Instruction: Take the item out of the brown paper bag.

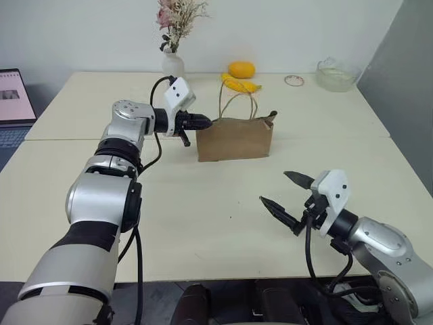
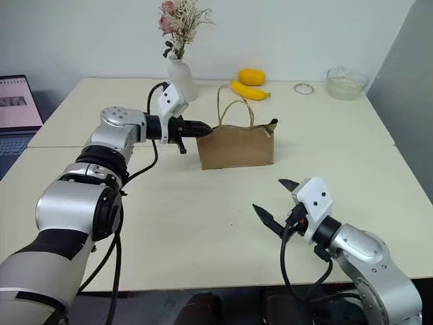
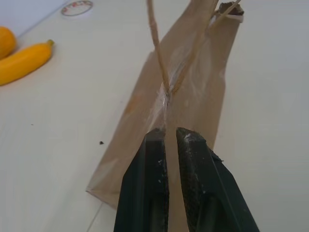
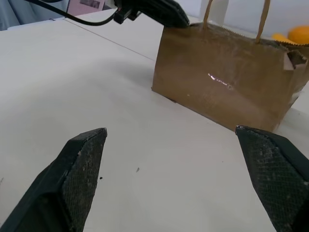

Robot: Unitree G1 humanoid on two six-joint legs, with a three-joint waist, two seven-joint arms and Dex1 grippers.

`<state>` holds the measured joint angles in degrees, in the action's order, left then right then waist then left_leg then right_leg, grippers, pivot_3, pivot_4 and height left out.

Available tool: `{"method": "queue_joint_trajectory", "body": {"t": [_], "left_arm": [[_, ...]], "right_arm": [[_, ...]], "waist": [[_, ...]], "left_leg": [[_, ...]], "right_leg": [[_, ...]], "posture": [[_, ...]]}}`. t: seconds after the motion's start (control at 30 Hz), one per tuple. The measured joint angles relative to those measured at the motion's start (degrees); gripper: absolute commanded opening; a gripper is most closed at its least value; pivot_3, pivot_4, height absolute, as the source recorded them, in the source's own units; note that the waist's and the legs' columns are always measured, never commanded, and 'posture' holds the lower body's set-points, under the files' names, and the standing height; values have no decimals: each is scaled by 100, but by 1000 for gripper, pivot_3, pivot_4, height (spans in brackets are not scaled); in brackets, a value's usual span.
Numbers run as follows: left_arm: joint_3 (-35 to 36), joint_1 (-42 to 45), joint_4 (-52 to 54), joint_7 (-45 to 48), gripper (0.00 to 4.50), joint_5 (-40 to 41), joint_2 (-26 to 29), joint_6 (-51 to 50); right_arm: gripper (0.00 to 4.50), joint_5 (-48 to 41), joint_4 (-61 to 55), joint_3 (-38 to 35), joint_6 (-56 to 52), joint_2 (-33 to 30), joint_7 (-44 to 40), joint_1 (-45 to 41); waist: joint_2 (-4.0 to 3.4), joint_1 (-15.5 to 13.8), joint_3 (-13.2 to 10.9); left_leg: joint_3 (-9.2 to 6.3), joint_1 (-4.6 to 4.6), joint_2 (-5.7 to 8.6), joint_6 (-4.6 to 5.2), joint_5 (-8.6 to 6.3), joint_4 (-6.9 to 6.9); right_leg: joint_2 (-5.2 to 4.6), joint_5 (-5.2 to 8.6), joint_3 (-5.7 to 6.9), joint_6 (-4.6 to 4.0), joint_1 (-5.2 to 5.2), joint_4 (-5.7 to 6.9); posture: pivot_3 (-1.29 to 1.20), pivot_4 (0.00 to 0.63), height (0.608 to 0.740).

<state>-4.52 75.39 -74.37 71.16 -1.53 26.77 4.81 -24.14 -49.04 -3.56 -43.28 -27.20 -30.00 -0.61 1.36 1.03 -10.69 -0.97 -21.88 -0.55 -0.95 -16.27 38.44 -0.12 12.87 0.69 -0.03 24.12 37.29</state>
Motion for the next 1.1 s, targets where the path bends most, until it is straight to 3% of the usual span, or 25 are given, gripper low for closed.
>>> {"method": "queue_joint_trajectory", "body": {"t": [0.27, 0.43, 0.57, 0.73, 0.93, 1.1], "left_arm": [[-14, -503, 731, 1354, 430, 40, 61, -459], [225, -788, 1414, 1416, 430, 435, 102, -958], [978, -119, 1344, -245, 430, 758, 120, -755], [672, 329, 724, -2260, 430, -9, 185, 520], [350, 99, -225, -3084, 430, -582, -413, 587], [264, 102, -293, -3395, 430, -780, -582, 607]], "right_arm": [[4500, -329, 60, -207, 12, -418, -173, 25], [4500, -431, 88, -270, 17, -549, -213, 81], [4500, -468, 92, -315, 25, -548, -184, 90], [4500, -468, 219, -279, 34, -548, -125, -124], [4500, -461, 442, -186, 95, -516, -30, -510], [4500, -469, 427, -185, 90, -505, 47, -498]], "waist": [[1, 1, 0], [3, -1, -2], [19, -14, -11], [12, -37, -4], [17, -66, -6], [18, -78, -7]], "left_leg": [[0, -6, -6, 1, -1, 4], [-21, -20, -14, 2, -1, 30], [-33, -18, -12, 2, -1, 45], [-19, 15, -5, 2, -1, 43], [1, -8, -5, 2, 0, 48], [8, -12, -5, 3, -1, 46]], "right_leg": [[1, 0, -5, 0, 2, -2], [3, 0, 0, 0, 5, 10], [-3, -1, 0, 3, 3, 30], [-10, -7, -14, 15, -6, 45], [-8, -10, -4, 18, 8, 45], [-7, -9, -8, 17, 13, 42]], "posture": [[0, 150, 740], [0, 150, 740], [0, 150, 740], [0, 150, 740], [0, 150, 740], [0, 150, 740]]}}
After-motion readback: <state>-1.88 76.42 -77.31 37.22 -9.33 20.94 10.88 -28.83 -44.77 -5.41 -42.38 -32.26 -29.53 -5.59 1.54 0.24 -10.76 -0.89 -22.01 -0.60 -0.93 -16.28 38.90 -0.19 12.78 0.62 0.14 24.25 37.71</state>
